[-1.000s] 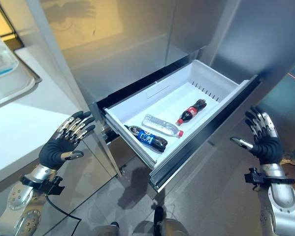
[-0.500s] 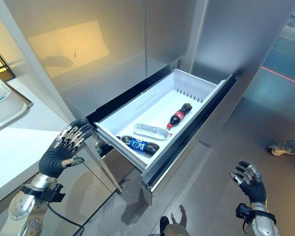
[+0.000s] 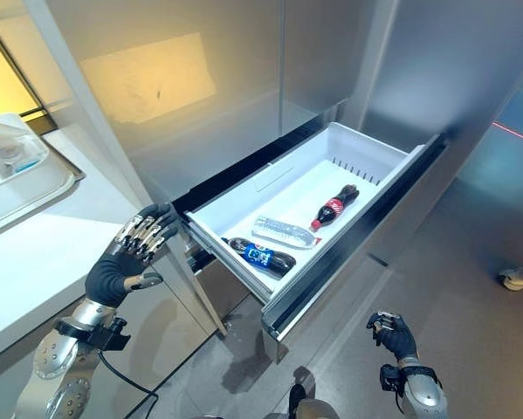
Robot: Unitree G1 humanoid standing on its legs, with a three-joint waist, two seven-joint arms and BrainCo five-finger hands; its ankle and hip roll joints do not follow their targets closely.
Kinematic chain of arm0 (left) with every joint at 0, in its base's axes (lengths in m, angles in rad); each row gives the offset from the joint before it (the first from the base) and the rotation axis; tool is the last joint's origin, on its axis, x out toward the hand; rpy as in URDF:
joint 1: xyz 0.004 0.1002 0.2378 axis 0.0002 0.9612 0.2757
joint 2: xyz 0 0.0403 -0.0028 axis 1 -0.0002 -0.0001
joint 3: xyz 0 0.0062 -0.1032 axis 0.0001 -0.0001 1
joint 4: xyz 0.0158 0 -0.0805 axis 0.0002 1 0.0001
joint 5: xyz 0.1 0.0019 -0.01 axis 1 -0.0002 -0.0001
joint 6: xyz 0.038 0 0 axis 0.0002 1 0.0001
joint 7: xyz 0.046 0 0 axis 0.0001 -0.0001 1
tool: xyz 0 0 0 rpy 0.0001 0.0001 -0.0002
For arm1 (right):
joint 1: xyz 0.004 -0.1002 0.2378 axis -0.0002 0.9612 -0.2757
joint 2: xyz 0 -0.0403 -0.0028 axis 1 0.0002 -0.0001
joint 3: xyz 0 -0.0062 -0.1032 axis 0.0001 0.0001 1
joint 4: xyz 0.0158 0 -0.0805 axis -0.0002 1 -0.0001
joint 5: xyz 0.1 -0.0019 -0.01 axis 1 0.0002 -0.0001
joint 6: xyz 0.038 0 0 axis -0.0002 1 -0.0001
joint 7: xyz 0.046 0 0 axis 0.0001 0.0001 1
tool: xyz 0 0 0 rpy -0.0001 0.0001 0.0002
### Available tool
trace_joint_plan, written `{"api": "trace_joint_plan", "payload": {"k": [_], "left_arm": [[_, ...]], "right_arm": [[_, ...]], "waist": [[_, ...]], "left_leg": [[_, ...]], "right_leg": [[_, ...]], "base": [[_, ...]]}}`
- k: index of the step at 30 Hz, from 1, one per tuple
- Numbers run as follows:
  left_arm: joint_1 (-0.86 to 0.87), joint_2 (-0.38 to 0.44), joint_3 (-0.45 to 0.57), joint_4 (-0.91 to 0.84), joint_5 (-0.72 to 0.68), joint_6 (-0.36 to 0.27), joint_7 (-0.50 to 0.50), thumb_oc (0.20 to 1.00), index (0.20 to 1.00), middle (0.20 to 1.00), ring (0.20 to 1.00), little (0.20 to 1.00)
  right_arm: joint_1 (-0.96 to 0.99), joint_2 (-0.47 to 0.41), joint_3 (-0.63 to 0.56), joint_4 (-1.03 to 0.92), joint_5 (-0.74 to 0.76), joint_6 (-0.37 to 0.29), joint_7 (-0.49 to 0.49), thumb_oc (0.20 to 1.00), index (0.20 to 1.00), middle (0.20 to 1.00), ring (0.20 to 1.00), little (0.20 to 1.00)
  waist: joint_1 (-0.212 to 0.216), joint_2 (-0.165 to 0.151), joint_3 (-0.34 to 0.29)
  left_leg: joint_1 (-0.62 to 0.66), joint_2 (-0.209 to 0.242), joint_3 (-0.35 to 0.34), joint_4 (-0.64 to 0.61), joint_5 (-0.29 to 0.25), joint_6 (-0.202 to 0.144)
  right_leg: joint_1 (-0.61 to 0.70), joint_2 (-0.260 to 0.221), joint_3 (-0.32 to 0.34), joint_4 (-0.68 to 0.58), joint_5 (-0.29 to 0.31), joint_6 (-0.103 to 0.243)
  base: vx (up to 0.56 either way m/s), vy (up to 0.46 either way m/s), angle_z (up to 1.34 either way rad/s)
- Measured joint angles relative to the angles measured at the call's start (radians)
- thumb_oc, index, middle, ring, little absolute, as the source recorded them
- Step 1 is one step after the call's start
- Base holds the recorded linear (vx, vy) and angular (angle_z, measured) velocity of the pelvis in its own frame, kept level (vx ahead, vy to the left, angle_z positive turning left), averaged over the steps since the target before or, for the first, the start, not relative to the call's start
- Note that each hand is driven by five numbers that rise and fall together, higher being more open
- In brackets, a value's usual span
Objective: Take the drinks into the refrigerator
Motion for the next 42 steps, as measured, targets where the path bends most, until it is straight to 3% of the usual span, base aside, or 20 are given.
{"api": "trace_joint_plan", "payload": {"k": [8, 14, 18, 24, 27, 31, 35, 39, 42], "left_arm": [[-0.01, -0.002, -0.019, 0.0, -0.001, -0.009, 0.001, 1.0, 1.0, 1.0, 1.0, 1.0], [-0.017, -0.004, -0.03, 0.0, 0.0, -0.01, 0.008, 1.0, 1.0, 1.0, 1.0, 1.0], [-0.018, -0.004, -0.049, 0.001, 0.0, -0.01, 0.009, 1.0, 1.0, 1.0, 1.0, 1.0], [-0.042, -0.001, -0.076, 0.001, -0.004, -0.011, 0.007, 1.0, 1.0, 1.0, 1.0, 1.0], [-0.092, 0.021, -0.149, -0.001, -0.06, -0.01, -0.016, 1.0, 1.0, 1.0, 1.0, 1.0], [-0.119, 0.057, -0.192, -0.001, -0.108, -0.006, -0.052, 1.0, 1.0, 1.0, 1.0, 1.0], [-0.145, 0.072, -0.215, -0.001, -0.124, -0.004, -0.07, 1.0, 1.0, 1.0, 1.0, 1.0], [-0.148, 0.079, -0.213, -0.001, -0.128, -0.004, -0.069, 1.0, 1.0, 1.0, 1.0, 1.0], [-0.148, 0.081, -0.211, -0.001, -0.128, -0.004, -0.069, 1.0, 1.0, 1.0, 1.0, 1.0]], "right_arm": [[-0.09, -0.01, 0.037, 0.005, -0.009, 0.007, -0.013, 0.2, 0.2, 0.2, 0.2, 0.2], [-0.096, -0.049, 0.067, 0.002, -0.009, 0.021, -0.027, 0.2, 0.2, 0.2, 0.2, 0.2], [-0.1, -0.092, 0.083, 0.001, -0.01, 0.029, -0.028, 0.2, 0.2, 0.2, 0.2, 0.2], [-0.158, -0.121, 0.107, 0.002, -0.019, 0.042, -0.028, 0.2, 0.2, 0.2, 0.2, 0.2], [-0.233, -0.125, 0.15, 0.016, -0.019, 0.043, -0.043, 0.2, 0.2, 0.2, 0.2, 0.2], [-0.372, -0.122, 0.224, 0.018, -0.027, 0.04, -0.044, 0.2, 0.2, 0.2, 0.2, 0.2], [-0.474, -0.102, 0.246, 0.018, -0.027, 0.028, -0.044, 0.2, 0.2, 0.2, 0.2, 0.2], [-0.503, -0.073, 0.249, 0.017, -0.027, 0.019, -0.044, 0.2, 0.2, 0.2, 0.2, 0.2], [-0.487, -0.067, 0.253, 0.013, -0.027, 0.016, -0.043, 0.2, 0.2, 0.2, 0.2, 0.2]], "waist": [[0.039, -0.004, 0.004], [0.045, -0.007, 0.012], [0.072, -0.004, 0.017], [0.095, -0.002, 0.027], [0.1, -0.005, 0.032], [0.117, 0.002, 0.043], [0.129, 0.003, 0.046], [0.156, 0.001, 0.048], [0.15, -0.003, 0.05]], "left_leg": [[-0.002, -0.006, -0.047, -0.006, 0.006, 0.004], [-0.016, -0.018, -0.095, -0.008, 0.019, 0.006], [-0.023, -0.023, -0.13, -0.018, 0.032, 0.005], [-0.072, -0.03, -0.231, -0.036, 0.063, 0.013], [-0.107, -0.032, -0.279, -0.04, 0.077, 0.02], [-0.119, -0.027, -0.283, -0.039, 0.079, 0.02], [-0.135, -0.028, -0.287, -0.04, 0.099, -0.011], [-0.125, -0.039, -0.286, -0.043, 0.098, -0.007], [-0.116, -0.045, -0.278, -0.045, 0.093, 0.0]], "right_leg": [[0.022, -0.015, -0.045, 0.002, -0.016, 0.006], [0.035, -0.029, -0.091, -0.001, -0.024, 0.012], [0.045, -0.037, -0.124, -0.01, -0.024, 0.012], [0.046, -0.058, -0.22, -0.015, -0.029, 0.006], [0.035, -0.061, -0.265, -0.022, -0.03, 0.005], [0.025, -0.057, -0.272, -0.019, -0.032, 0.0], [0.012, -0.057, -0.284, -0.018, -0.035, 0.001], [0.015, -0.068, -0.287, -0.015, -0.038, 0.006], [0.019, -0.074, -0.28, -0.014, -0.04, 0.01]], "base": [[0.0, -0.008, 0.19], [-0.01, -0.013, 0.24], [-0.03, -0.023, 0.29], [-0.04, -0.041, 0.48], [-0.01, -0.013, 0.42], [0.0, -0.002, 0.04], [0.0, 0.009, 0.11], [0.01, 0.038, 0.06], [0.0, 0.042, -0.04]]}}
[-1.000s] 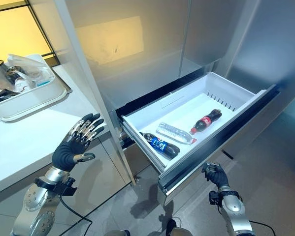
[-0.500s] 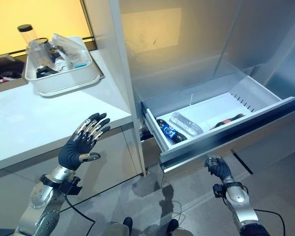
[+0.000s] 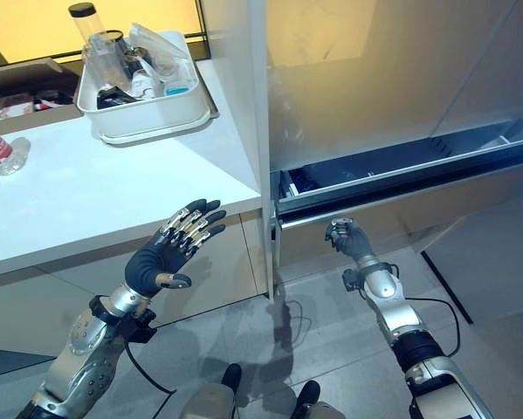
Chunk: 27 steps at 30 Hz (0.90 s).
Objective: Take the drinks into the refrigerator
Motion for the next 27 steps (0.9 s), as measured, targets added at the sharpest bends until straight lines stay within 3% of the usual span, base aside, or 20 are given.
{"api": "trace_joint_plan", "payload": {"k": [5, 13, 14, 15, 16, 18, 27], "left_arm": [[0.017, -0.003, 0.037, -0.002, 0.0, -0.001, 0.0, 1.0, 1.0, 1.0, 1.0, 1.0], [0.05, -0.005, 0.116, -0.007, 0.009, -0.004, 0.008, 1.0, 1.0, 1.0, 1.0, 1.0], [0.053, -0.004, 0.119, -0.007, 0.01, -0.006, 0.01, 1.0, 1.0, 1.0, 1.0, 1.0], [0.053, -0.004, 0.119, -0.006, 0.013, -0.006, 0.01, 1.0, 1.0, 1.0, 1.0, 1.0], [0.055, -0.004, 0.12, -0.005, 0.02, -0.006, 0.01, 1.0, 1.0, 1.0, 1.0, 1.0], [0.056, -0.004, 0.121, 0.007, 0.039, -0.015, 0.009, 1.0, 1.0, 1.0, 1.0, 1.0], [0.121, 0.0, 0.116, 0.351, 0.192, -0.044, 0.028, 1.0, 1.0, 1.0, 1.0, 1.0]], "right_arm": [[0.161, 0.029, -0.065, -0.03, 0.001, -0.004, 0.003, 0.2, 0.2, 0.2, 0.2, 0.2], [0.392, 0.067, -0.132, -0.1, 0.001, -0.014, 0.022, 0.2, 0.2, 0.2, 0.2, 0.2], [0.403, 0.069, -0.135, -0.101, 0.001, -0.015, 0.023, 0.376, 0.376, 0.376, 0.376, 0.376], [0.415, 0.069, -0.137, -0.101, 0.001, -0.015, 0.025, 0.818, 0.818, 0.818, 0.818, 0.818], [0.422, 0.069, -0.137, -0.101, 0.001, -0.015, 0.027, 1.0, 1.0, 1.0, 1.0, 1.0], [0.432, 0.069, -0.14, -0.101, 0.001, -0.015, 0.036, 1.0, 1.0, 1.0, 1.0, 1.0], [0.439, 0.06, -0.15, -0.114, -0.008, -0.016, 0.062, 1.0, 1.0, 1.0, 1.0, 1.0]], "waist": [[-0.005, -0.014, 0.008], [-0.084, -0.043, 0.018], [-0.086, -0.041, 0.018], [-0.092, -0.042, 0.018], [-0.093, -0.042, 0.018], [-0.119, -0.043, 0.016], [-0.144, -0.036, -0.011]], "left_leg": [[0.048, 0.003, 0.031, -0.028, -0.003, 0.004], [0.083, 0.007, 0.086, -0.06, -0.003, 0.009], [0.082, 0.009, 0.095, -0.063, -0.003, 0.009], [0.093, 0.009, 0.109, -0.067, -0.003, 0.009], [0.1, 0.009, 0.116, -0.069, -0.003, 0.009], [0.11, 0.009, 0.129, -0.078, -0.003, 0.011], [0.156, 0.006, 0.219, -0.11, 0.0, 0.02]], "right_leg": [[0.016, 0.003, 0.032, 0.001, -0.003, 0.005], [0.008, 0.014, 0.09, -0.009, 0.005, 0.01], [0.008, 0.016, 0.095, -0.012, 0.013, 0.007], [0.006, 0.019, 0.111, -0.015, 0.017, 0.006], [0.008, 0.021, 0.121, -0.019, 0.02, 0.007], [0.011, 0.023, 0.129, -0.023, 0.024, 0.009], [0.011, 0.037, 0.215, -0.056, 0.061, 0.016]], "base": [[-0.01, 0.056, -0.17], [-0.03, 0.059, -0.22], [-0.02, 0.058, -0.33], [-0.03, 0.06, -0.32], [-0.04, 0.065, -0.3], [-0.04, 0.063, -0.19], [-0.03, 0.056, -0.29]]}}
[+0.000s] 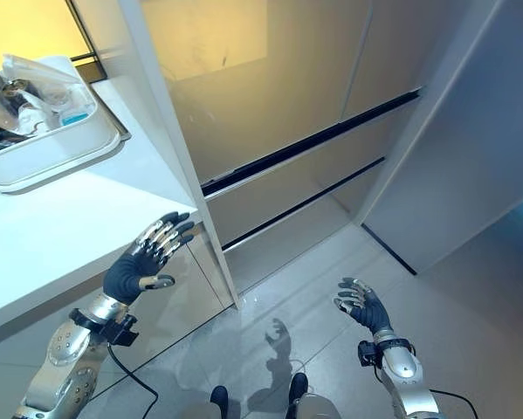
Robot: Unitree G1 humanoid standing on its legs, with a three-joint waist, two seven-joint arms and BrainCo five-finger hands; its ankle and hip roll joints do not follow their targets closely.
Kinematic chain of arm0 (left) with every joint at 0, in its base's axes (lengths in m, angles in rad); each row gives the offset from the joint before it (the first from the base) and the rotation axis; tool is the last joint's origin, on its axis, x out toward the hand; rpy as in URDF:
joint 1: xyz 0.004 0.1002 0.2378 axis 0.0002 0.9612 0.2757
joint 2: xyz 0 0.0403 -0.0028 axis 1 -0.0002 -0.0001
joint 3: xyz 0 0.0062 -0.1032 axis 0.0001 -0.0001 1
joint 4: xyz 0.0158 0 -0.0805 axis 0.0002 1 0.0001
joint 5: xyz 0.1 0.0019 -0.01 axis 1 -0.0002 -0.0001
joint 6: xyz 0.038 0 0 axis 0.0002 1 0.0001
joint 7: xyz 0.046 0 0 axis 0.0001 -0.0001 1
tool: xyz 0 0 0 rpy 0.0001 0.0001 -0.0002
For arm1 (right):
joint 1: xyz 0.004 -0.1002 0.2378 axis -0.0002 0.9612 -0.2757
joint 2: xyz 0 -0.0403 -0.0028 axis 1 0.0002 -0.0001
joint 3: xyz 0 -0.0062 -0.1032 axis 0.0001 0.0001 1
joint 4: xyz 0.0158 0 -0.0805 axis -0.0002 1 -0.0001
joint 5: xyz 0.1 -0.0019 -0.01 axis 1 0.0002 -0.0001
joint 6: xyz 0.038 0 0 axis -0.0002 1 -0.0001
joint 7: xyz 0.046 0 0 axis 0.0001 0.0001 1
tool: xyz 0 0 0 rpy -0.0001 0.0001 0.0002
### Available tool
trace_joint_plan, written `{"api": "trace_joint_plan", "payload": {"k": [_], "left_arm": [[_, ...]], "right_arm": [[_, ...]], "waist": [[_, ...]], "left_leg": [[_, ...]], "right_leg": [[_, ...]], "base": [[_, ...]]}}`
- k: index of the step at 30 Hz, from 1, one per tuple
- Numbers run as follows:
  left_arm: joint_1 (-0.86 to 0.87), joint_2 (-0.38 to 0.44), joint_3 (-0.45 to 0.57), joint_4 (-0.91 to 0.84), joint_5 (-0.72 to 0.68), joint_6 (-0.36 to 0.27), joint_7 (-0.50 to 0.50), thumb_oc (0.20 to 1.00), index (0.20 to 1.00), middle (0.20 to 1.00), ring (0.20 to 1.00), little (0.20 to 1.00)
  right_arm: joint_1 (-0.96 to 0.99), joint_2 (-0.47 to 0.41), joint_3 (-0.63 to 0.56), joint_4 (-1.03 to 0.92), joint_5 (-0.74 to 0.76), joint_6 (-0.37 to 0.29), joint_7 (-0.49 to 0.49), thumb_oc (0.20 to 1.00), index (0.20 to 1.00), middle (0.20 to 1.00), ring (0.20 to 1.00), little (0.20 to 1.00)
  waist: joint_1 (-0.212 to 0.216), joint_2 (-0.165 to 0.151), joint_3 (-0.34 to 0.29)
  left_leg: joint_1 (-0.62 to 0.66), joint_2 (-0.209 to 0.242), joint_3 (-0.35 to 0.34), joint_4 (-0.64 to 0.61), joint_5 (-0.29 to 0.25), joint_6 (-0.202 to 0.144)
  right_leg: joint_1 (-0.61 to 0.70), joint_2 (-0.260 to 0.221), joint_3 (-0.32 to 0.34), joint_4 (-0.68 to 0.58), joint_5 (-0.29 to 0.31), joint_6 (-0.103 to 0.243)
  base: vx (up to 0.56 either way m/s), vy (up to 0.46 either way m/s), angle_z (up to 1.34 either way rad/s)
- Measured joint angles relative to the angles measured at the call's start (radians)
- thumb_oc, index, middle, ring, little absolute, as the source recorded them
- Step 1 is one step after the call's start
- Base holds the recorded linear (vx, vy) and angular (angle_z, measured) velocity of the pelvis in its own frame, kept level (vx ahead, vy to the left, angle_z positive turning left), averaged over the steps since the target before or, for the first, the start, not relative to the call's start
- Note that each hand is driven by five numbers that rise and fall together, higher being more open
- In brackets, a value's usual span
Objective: Take the drinks into the refrigerator
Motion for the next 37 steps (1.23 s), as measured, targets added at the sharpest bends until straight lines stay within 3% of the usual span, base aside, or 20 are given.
{"api": "trace_joint_plan", "payload": {"k": [6, 8, 15, 17, 18, 21, 23, 26, 29, 37], "left_arm": [[-0.002, -0.018, -0.04, 0.315, 0.157, -0.016, 0.044, 1.0, 1.0, 1.0, 1.0, 1.0], [-0.02, -0.065, -0.039, 0.496, 0.225, -0.017, 0.076, 1.0, 1.0, 1.0, 1.0, 1.0], [-0.021, -0.156, -0.031, 0.784, 0.378, -0.009, 0.164, 1.0, 1.0, 1.0, 1.0, 1.0], [-0.038, -0.18, -0.021, 0.899, 0.414, 0.003, 0.186, 1.0, 1.0, 1.0, 1.0, 1.0], [-0.077, -0.218, 0.042, 1.062, 0.442, 0.007, 0.199, 1.0, 1.0, 1.0, 1.0, 1.0], [-0.102, -0.238, 0.094, 1.24, 0.478, 0.079, 0.241, 1.0, 1.0, 1.0, 1.0, 1.0], [-0.1, -0.246, 0.113, 1.267, 0.487, 0.119, 0.256, 1.0, 1.0, 1.0, 1.0, 1.0], [-0.086, -0.296, 0.165, 1.265, 0.438, 0.144, 0.268, 1.0, 1.0, 1.0, 1.0, 1.0], [-0.086, -0.338, 0.16, 1.265, 0.382, 0.151, 0.262, 1.0, 1.0, 1.0, 1.0, 1.0], [-0.1, -0.344, 0.156, 1.256, 0.348, 0.151, 0.256, 1.0, 1.0, 1.0, 1.0, 1.0]], "right_arm": [[0.024, -0.003, 0.011, 0.086, -0.031, -0.002, 0.006, 1.0, 1.0, 1.0, 1.0, 1.0], [0.029, -0.003, 0.034, 0.155, -0.035, -0.002, 0.012, 1.0, 1.0, 1.0, 1.0, 1.0], [0.04, 0.02, 0.045, 0.28, -0.053, 0.0, 0.018, 1.0, 1.0, 1.0, 1.0, 1.0], [0.032, 0.023, 0.051, 0.327, -0.054, 0.004, 0.017, 1.0, 1.0, 1.0, 1.0, 1.0], [0.012, 0.032, 0.068, 0.39, -0.064, 0.008, 0.016, 1.0, 1.0, 1.0, 1.0, 1.0], [-0.009, 0.075, 0.099, 0.537, -0.077, 0.013, 0.019, 1.0, 1.0, 1.0, 1.0, 1.0], [-0.01, 0.108, 0.116, 0.645, -0.084, 0.05, 0.025, 1.0, 1.0, 1.0, 1.0, 1.0], [-0.01, 0.211, 0.037, 0.833, -0.038, 0.093, 0.032, 1.0, 1.0, 1.0, 1.0, 1.0], [-0.008, 0.225, 0.032, 0.843, 0.001, 0.113, 0.041, 1.0, 1.0, 1.0, 1.0, 1.0], [-0.029, 0.228, 0.042, 0.846, 0.009, 0.134, 0.043, 1.0, 1.0, 1.0, 1.0, 1.0]], "waist": [[-0.005, 0.003, -0.033], [-0.007, 0.003, -0.045], [-0.027, -0.002, -0.08], [-0.027, 0.001, -0.087], [-0.027, 0.0, -0.096], [-0.027, -0.013, -0.107], [-0.025, -0.02, -0.111], [-0.02, -0.029, -0.122], [-0.024, -0.037, -0.127], [-0.008, -0.037, -0.131]], "left_leg": [[0.02, -0.004, 0.031, -0.019, 0.003, 0.005], [0.035, -0.006, 0.036, -0.019, 0.004, 0.005], [0.035, -0.014, 0.048, -0.021, 0.002, 0.017], [0.035, -0.013, 0.058, -0.024, -0.002, 0.02], [0.04, -0.012, 0.064, -0.024, -0.002, 0.021], [0.05, -0.01, 0.085, -0.024, -0.007, 0.02], [0.048, -0.009, 0.088, -0.025, -0.007, 0.02], [0.048, -0.01, 0.085, -0.024, -0.008, 0.021], [0.049, -0.013, 0.085, -0.025, -0.008, 0.023], [0.039, -0.011, 0.059, -0.025, -0.008, 0.023]], "right_leg": [[0.007, 0.006, 0.032, -0.02, 0.017, 0.005], [0.017, 0.006, 0.037, -0.025, 0.023, 0.002], [0.024, 0.001, 0.05, -0.05, 0.039, 0.013], [0.023, 0.0, 0.061, -0.052, 0.042, 0.013], [0.024, 0.0, 0.066, -0.059, 0.044, 0.015], [0.025, 0.003, 0.084, -0.068, 0.052, 0.014], [0.022, 0.003, 0.088, -0.067, 0.052, 0.014], [0.024, 0.002, 0.087, -0.068, 0.052, 0.013], [0.025, -0.002, 0.086, -0.069, 0.052, 0.013], [0.047, -0.005, 0.062, -0.098, 0.057, 0.01]], "base": [[-0.01, 0.035, -0.16], [0.0, 0.027, -0.07], [0.0, 0.014, -0.04], [-0.01, 0.007, -0.16], [0.0, 0.0, -0.18], [0.01, 0.001, -0.19], [0.01, -0.002, -0.06], [0.0, 0.0, 0.0], [0.0, 0.0, 0.0], [0.02, -0.005, 0.09]]}}
